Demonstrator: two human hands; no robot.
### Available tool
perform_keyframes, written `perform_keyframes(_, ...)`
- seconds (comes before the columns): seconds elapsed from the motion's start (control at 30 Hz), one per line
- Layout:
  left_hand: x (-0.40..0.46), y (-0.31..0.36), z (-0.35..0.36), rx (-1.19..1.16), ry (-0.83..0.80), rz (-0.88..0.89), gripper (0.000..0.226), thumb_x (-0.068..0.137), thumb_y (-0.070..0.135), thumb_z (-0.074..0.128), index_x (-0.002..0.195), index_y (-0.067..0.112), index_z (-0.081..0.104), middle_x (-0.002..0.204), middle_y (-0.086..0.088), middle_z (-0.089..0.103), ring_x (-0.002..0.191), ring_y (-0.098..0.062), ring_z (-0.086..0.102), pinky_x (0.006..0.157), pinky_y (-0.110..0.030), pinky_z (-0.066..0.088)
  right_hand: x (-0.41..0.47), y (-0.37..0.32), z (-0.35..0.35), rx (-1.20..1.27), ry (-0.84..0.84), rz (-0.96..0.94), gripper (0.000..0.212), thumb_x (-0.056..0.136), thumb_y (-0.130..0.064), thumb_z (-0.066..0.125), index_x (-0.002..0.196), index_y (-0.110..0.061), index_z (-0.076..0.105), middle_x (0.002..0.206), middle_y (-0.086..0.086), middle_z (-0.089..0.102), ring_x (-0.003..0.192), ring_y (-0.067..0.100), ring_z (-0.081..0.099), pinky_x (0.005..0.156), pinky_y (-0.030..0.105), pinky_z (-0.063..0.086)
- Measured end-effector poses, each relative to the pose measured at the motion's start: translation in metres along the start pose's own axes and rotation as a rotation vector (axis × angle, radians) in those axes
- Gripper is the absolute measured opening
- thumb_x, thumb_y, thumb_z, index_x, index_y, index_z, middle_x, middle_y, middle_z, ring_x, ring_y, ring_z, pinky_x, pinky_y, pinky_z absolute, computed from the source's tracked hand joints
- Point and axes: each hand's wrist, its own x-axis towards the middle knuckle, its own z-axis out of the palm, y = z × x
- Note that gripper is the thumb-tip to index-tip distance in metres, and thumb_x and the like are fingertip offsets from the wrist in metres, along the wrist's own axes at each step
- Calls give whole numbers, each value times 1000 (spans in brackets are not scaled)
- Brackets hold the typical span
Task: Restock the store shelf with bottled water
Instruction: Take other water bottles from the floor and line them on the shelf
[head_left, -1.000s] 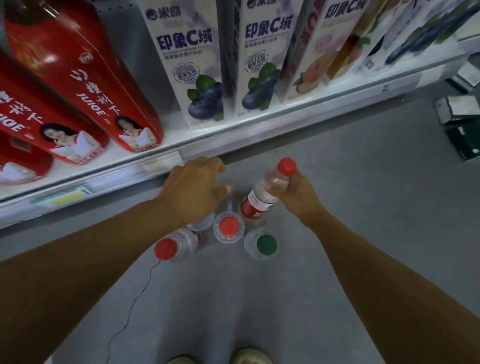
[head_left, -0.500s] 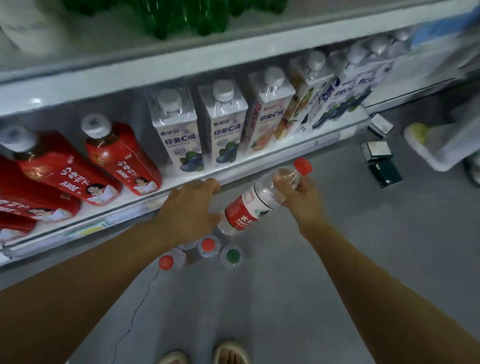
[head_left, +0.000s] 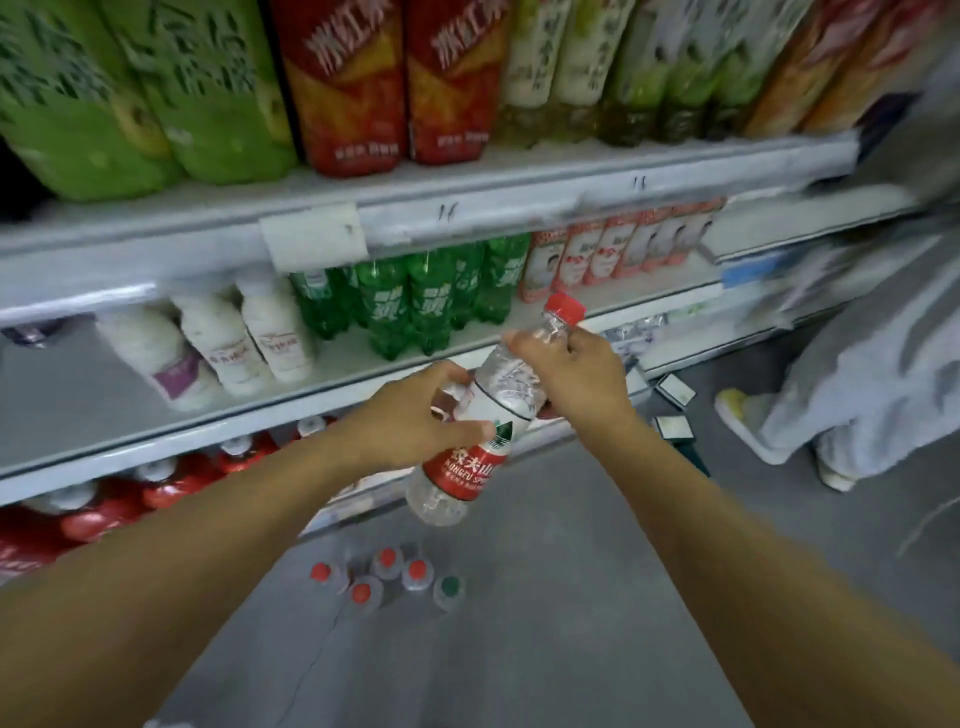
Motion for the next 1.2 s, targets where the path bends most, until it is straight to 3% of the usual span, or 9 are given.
perform_keyframes(0.13,-33,64,-39,-3,96,43,57,74,41,75,122,28,46,114,12,58,97,-6,59,81,-21,50,-16,-84,-21,-34,-39,-98,46,60,-61,67,75,-18,65,74,-1,67,74,21,65,71,47,56)
perform_keyframes(0.27,-72,114,-78,-50,195,70,51,69,37,80,111,27,53,108,11,64,95,-8,63,87,-32,52,-35,-161,-43,-60,-58,-179,32,67,-55,71,71,-25,63,75,-8,66,79,16,65,74,39,55)
perform_keyframes(0.4,-117,158,-110,-135,314,153,45,72,27,80,111,27,56,102,7,68,89,-8,65,74,-24,55,-57,-232,-56,-95,-59,-269,54,57,-69,68,87,-24,65,88,-3,67,85,21,64,76,42,56)
perform_keyframes(0.53,-162,193,-139,-211,401,205,32,78,23,75,103,31,55,98,8,69,89,-11,67,77,-26,55,-85,-299,-67,-226,-67,-443,68,59,-79,56,98,-23,59,98,-2,64,91,22,61,80,40,52)
perform_keyframes(0.63,-196,213,-165,-222,508,234,38,79,22,73,113,24,56,103,5,69,92,-10,67,81,-29,54,-109,-349,-70,-272,-100,-551,81,57,-84,47,109,-22,55,107,-1,62,98,24,59,82,41,50)
perform_keyframes(0.73,-231,232,-196,-242,596,291,36,82,22,71,115,24,56,95,8,68,81,3,65,69,-17,53,-128,-396,-73,-216,-169,-672,66,76,-75,45,110,-19,53,102,-3,60,94,22,58,78,38,50)
perform_keyframes(0.87,-274,250,-238,-343,699,314,35,85,21,67,118,24,55,108,-3,69,88,-12,69,68,-21,55,-147,-451,-72,-62,-253,-809,39,95,-51,40,100,-17,57,92,-3,62,83,16,61,73,31,52)
perform_keyframes(0.97,-301,259,-269,-346,784,324,40,85,24,67,123,19,54,109,-3,68,90,-13,68,67,-21,54,-156,-485,-66,-56,-235,-909,20,97,-34,44,104,-19,55,96,-3,61,94,18,60,82,37,49)
perform_keyframes(1.2,-354,275,-345,-331,913,424,27,86,22,65,113,21,58,100,3,68,80,-7,65,57,-18,49,-164,-543,-38,-254,-117,-1012,48,90,-32,61,132,-20,43,129,-1,49,117,15,48,92,27,38)
